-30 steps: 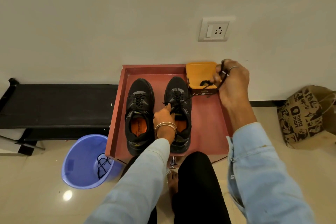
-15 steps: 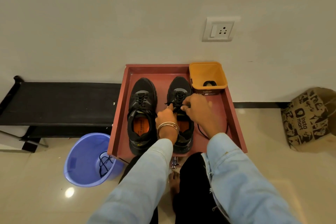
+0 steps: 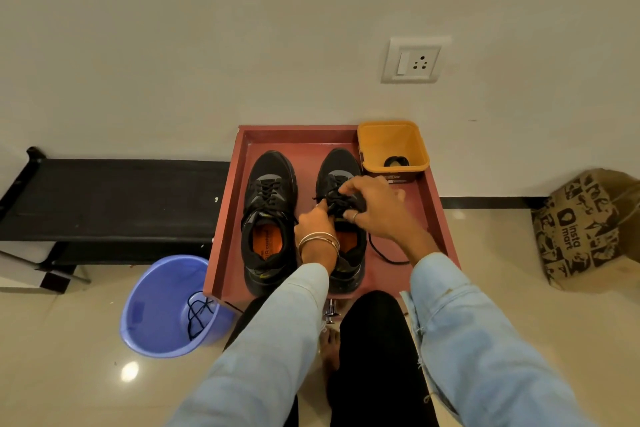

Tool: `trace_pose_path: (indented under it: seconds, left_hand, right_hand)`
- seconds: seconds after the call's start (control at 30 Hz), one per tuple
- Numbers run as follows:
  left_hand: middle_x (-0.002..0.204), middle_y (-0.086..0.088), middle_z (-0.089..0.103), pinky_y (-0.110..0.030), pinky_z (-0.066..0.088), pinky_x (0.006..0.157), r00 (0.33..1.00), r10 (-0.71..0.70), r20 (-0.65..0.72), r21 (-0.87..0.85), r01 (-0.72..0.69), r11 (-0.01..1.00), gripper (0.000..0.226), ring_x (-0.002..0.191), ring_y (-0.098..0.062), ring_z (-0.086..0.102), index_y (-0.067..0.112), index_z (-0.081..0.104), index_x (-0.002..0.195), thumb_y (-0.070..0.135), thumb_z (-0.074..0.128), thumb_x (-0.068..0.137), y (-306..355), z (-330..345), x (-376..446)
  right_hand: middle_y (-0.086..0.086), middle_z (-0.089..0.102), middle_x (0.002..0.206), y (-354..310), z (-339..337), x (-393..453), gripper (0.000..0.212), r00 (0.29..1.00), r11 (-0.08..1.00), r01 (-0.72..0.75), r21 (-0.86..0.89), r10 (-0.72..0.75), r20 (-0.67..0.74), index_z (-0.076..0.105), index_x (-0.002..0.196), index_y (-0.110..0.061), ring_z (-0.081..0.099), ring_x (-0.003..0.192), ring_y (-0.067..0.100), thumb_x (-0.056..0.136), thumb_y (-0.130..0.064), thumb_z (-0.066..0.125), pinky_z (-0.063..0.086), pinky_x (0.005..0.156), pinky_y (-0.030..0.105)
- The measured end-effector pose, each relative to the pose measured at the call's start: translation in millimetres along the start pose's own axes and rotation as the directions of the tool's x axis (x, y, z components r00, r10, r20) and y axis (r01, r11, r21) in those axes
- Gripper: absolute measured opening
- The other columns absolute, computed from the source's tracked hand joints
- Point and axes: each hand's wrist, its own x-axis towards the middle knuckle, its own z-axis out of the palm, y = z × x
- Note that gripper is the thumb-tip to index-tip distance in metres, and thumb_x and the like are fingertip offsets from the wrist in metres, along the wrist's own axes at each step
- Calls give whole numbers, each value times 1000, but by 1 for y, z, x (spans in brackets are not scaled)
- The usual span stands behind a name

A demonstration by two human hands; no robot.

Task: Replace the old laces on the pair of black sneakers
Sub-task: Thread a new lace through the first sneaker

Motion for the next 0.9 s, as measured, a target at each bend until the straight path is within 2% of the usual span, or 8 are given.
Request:
trace_pose_path:
  seconds: [0.13,0.27,0.37,0.57,0.63,0.73,0.83,0.9]
  left_hand:
    - [117,-18,54,-43,47,87,1000,-2,6,15,2,1000,36,107,-38,55,25,48,135,24,38,100,2,-2,-1]
    - [117,-19,54,-43,47,87,1000,-8,7,16,8,1000,36,107,-39,55,25,47,135,25,39,100,1,-1,1]
    - [115,-18,55,-44,48,87,1000,-7,-9,10,7,1000,34,104,-38,56,25,50,132,25,40,99,1,1,1]
    - [111,-17,58,-43,50,85,999,8,-38,18,-7,1000,33,100,-36,58,26,50,131,26,41,99,-1,5,3]
    - [111,-17,58,-43,50,86,999,9,-46,14,-8,1000,33,100,-35,58,25,51,131,26,42,99,-1,6,4]
    - [113,-18,57,-44,50,86,998,0,-68,-8,-1,1000,34,102,-37,57,26,51,131,28,44,98,-2,8,3]
    - [117,-18,59,-45,49,90,997,32,-72,-74,-37,997,42,106,-39,57,30,48,135,34,53,94,-5,7,6]
    - [116,-15,62,-42,49,92,994,65,-88,-152,-78,985,49,107,-35,59,32,49,135,42,60,88,-7,4,11]
  right_hand:
    - [-8,56,121,-6,19,1,24,987,925,-1,-379,-60,-148,61,115,-29,43,116,16,91,-30,59,28,91,41]
    - [1,69,93,-6,12,-4,20,975,932,-98,350,160,-152,72,83,-15,57,102,24,92,-28,61,44,85,35]
    - [4,66,76,-10,-12,-17,34,945,492,-188,850,327,20,70,86,-4,65,83,15,96,-32,54,43,74,26]
    - [1,55,70,28,-63,-30,54,948,-247,96,964,317,-13,43,45,-21,57,74,15,80,-61,53,39,64,32]
    - [1,55,65,40,-66,-31,51,882,-191,170,967,467,-63,42,49,-20,56,69,16,86,-53,57,38,59,30]
    - [2,58,59,56,-43,-26,43,723,299,-104,948,678,-134,56,56,-16,56,65,23,94,-37,56,38,56,32]
    - [16,63,92,58,-12,-28,39,691,687,-534,493,691,-214,65,80,-6,58,97,37,95,-39,51,45,80,43]
    - [18,55,116,45,1,-31,33,728,800,-559,220,600,-331,62,107,-4,48,115,37,95,-34,53,41,93,48]
